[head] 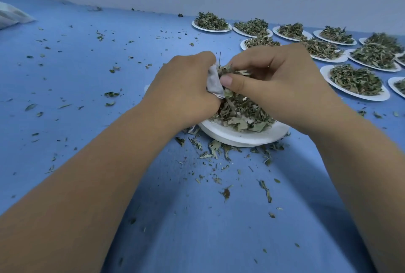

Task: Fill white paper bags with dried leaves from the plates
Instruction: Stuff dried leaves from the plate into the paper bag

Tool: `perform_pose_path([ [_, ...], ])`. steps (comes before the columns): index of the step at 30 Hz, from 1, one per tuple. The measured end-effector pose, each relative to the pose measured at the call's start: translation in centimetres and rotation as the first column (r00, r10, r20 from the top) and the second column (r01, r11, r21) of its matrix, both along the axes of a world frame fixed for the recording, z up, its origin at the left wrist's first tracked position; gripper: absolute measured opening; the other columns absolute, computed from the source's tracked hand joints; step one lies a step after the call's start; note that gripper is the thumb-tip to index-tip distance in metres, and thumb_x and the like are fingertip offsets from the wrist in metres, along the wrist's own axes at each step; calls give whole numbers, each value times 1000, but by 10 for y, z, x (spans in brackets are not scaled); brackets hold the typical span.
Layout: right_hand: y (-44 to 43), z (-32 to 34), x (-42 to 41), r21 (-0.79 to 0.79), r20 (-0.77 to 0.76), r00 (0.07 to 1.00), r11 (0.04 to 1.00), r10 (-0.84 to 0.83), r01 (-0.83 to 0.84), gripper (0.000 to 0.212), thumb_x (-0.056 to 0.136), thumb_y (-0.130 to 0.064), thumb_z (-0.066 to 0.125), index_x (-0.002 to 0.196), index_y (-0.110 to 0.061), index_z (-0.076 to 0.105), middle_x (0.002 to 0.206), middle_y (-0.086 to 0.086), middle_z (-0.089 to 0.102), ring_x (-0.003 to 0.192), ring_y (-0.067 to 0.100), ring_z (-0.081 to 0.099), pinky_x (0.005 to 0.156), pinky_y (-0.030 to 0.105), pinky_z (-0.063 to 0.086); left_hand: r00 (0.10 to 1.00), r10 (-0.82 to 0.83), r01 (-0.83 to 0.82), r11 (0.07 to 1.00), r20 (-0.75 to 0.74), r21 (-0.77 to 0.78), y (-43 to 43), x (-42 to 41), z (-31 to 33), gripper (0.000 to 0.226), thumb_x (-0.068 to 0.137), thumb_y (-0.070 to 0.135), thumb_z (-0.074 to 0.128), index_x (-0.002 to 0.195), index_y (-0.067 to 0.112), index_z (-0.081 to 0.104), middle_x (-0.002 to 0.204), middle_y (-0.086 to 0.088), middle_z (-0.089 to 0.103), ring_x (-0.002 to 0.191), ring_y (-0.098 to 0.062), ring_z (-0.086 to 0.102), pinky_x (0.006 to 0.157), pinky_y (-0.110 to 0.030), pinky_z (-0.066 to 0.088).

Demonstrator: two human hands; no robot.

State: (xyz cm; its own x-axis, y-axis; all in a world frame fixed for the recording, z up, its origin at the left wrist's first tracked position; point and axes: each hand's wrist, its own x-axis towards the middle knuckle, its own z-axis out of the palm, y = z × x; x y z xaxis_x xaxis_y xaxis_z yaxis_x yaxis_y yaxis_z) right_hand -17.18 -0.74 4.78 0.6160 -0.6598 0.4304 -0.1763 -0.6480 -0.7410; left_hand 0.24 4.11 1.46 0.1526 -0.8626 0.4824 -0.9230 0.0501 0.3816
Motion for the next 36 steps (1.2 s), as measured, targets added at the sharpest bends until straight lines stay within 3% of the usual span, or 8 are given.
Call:
perform_pose_path([
  [2, 1, 2, -3, 36, -34, 996, 996, 80, -79, 14, 92, -6, 72, 100, -15, 79, 93, -2, 77, 82, 19, 71, 73, 33, 54, 997, 29, -30, 999, 68, 12, -3, 1, 0, 16, 64, 35, 45, 66, 26, 30, 58, 5, 36, 50, -13, 30, 48, -31, 23],
  [4, 2, 2, -4, 12, -63, 993, 995, 102, -102, 20, 95, -5, 69, 106, -19, 79, 100, -2, 77, 75, 14, 68, 68, 27, 51, 996, 46, -45, 999, 71, -14, -4, 1, 1, 16, 64, 36, 45, 64, 27, 32, 56, 5, 37, 49, -12, 31, 48, -30, 22],
  [8, -1, 0, -4, -17, -67, 998, 1000, -13, 12, 22, 89, -7, 75, 100, -24, 81, 79, -13, 72, 47, 0, 52, 51, 8, 36, 999, 12, -11, 999, 36, -31, -4, 0, -2, 16, 64, 32, 50, 80, 30, 47, 58, 8, 42, 52, -7, 37, 48, -26, 27],
  [16, 3, -8, 15, -77, 26, 987, 984, -158, 159, 19, 70, -3, 72, 76, -17, 61, 70, -5, 65, 61, 9, 58, 61, 24, 48, 994, -92, 94, 995, 65, -22, 1, -7, 1, 38, 72, 13, 65, 91, 31, 38, 65, 10, 43, 61, -6, 42, 49, -30, 25],
  [22, 0, -3, 0, 74, -44, 995, 993, 93, -89, 22, 86, -7, 67, 103, -21, 67, 93, -13, 78, 89, 35, 70, 69, 41, 55, 996, -67, 66, 998, -66, -14, 4, 2, 4, 38, 73, 14, 65, 94, 34, 40, 68, 8, 47, 62, -9, 45, 51, -29, 27],
  [25, 1, -1, -1, 88, -73, 983, 983, 167, -160, 33, 84, -5, 58, 114, -20, 61, 99, -12, 76, 101, 27, 66, 74, 32, 55, 994, -86, 82, 995, -75, -55, 5, -3, 5, 36, 71, 11, 64, 99, 24, 46, 65, 6, 46, 60, -11, 46, 51, -30, 29],
  [29, 4, 1, 0, 114, -21, 976, 970, 218, -215, 38, 80, 4, 52, 115, -10, 54, 97, -7, 77, 93, 44, 60, 71, 57, 47, 993, -96, 88, 990, -68, -110, 6, -6, 8, 44, 71, 12, 64, 111, 22, 48, 66, 6, 52, 64, -18, 54, 52, -32, 40],
  [36, 1, 1, -4, -123, -43, 998, 992, -45, 39, 19, 85, -24, 76, 103, -28, 71, 107, -17, 71, 98, 7, 66, 76, 35, 53, 985, -120, 104, 986, -120, -130, 8, -5, 9, 61, 70, 16, 56, 127, 33, 42, 75, 17, 60, 63, -3, 55, 53, -31, 47],
])
